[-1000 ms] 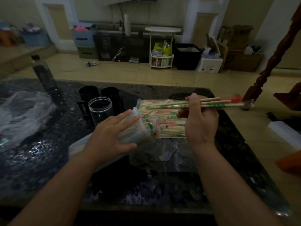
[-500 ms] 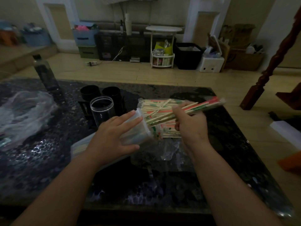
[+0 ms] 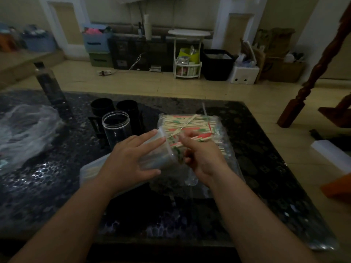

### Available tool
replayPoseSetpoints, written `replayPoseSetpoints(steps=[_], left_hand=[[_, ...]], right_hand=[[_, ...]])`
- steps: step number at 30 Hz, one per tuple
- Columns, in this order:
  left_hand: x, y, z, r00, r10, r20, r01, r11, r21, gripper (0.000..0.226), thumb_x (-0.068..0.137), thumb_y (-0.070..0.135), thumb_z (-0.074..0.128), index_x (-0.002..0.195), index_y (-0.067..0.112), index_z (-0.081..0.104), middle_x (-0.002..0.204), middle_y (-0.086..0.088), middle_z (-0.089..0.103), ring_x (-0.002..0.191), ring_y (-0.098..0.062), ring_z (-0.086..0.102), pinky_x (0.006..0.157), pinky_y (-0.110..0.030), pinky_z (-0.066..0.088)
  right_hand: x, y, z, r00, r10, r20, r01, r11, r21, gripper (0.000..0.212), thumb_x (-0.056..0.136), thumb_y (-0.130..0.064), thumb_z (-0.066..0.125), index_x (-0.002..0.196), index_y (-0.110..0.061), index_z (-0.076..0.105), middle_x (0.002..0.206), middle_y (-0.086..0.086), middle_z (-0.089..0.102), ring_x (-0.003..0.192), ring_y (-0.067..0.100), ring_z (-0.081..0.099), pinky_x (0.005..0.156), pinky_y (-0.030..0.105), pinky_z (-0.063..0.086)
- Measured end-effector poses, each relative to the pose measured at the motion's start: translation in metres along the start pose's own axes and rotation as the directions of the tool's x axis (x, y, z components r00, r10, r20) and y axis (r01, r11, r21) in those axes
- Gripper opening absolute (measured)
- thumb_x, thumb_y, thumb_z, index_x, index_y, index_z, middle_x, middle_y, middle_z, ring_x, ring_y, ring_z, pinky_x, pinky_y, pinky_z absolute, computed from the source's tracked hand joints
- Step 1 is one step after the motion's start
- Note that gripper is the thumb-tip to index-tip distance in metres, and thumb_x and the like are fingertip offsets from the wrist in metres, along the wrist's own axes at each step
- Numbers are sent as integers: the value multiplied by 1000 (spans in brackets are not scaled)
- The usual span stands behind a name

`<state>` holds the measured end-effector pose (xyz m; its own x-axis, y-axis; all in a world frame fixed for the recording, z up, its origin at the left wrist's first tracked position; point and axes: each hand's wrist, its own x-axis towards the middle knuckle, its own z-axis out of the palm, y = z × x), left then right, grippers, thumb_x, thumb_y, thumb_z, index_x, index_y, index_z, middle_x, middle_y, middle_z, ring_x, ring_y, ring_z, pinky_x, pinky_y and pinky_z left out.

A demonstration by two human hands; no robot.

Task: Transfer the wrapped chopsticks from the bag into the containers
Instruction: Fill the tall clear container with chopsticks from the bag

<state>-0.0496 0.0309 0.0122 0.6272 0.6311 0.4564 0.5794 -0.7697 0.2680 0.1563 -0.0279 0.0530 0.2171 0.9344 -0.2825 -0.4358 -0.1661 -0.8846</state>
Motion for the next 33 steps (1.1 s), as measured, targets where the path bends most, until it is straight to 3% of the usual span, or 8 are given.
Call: replayPoseSetpoints(steps=[4,7,10,14,19,24,28,33], left_hand=[[-1,0,-2,1000,-4,-5,4,1000,-8,84,70,68,61,146,48,32,155,16,30,127,-20,47,101,-46,42],[-1,-1,-2,1000,-8,-5,8,1000,-7,85,69,67,61,146,48,31,155,16,30,128,-20,47,101,-46,42],[0,0,-1,1000,8,-12,-8,1000,-11,84,68,65,62,145,47,33,153,14,33,126,-19,48,102,-41,41],[0,0,-1,1000,9,-4,-9,1000,3,84,68,63,61,146,47,32,153,15,31,126,-19,48,101,-41,40],[0,1,-2,1000,-12,-13,12,1000,-12,84,66,59,61,144,46,34,153,12,35,128,-17,47,103,-44,42],[-2,0,-3,1000,-18,-5,18,1000,5,86,68,67,62,146,47,31,154,13,34,129,-18,47,102,-47,43],[-1,1,-5,999,-30,-31,29,999,-20,84,68,66,61,145,45,34,154,11,35,129,-19,47,104,-41,39],[-1,1,-8,997,-45,-59,44,999,-24,83,68,66,61,144,44,35,152,16,32,128,-16,46,103,-33,32]], right_hand=[[2,-10,-1,969,-123,-214,186,934,304,11,96,-17,52,92,-11,60,61,-1,62,47,7,51,43,21,39],[-1,-3,0,965,-241,-109,223,963,-152,19,99,-17,52,89,-14,68,73,2,68,57,7,61,50,23,49],[0,6,-2,948,-316,-29,256,815,-521,8,89,-11,67,90,-16,74,86,5,73,79,17,69,70,32,58],[6,9,-4,896,-432,-101,326,796,-511,25,92,-20,55,113,-25,67,106,-3,69,98,14,65,87,31,54],[-2,8,1,923,-279,266,385,703,-598,34,94,-5,46,96,-23,75,77,-26,67,79,-10,60,78,23,50],[12,5,-19,899,-437,23,324,629,-707,22,87,-12,55,68,-13,65,70,-2,64,68,16,56,63,32,44],[23,2,-42,952,-306,-6,154,494,-856,22,81,-22,54,73,-5,66,72,13,68,72,32,66,69,46,56],[20,7,-55,991,114,-72,-96,220,-971,23,86,-9,53,67,-6,65,64,13,67,50,25,61,54,31,51]])
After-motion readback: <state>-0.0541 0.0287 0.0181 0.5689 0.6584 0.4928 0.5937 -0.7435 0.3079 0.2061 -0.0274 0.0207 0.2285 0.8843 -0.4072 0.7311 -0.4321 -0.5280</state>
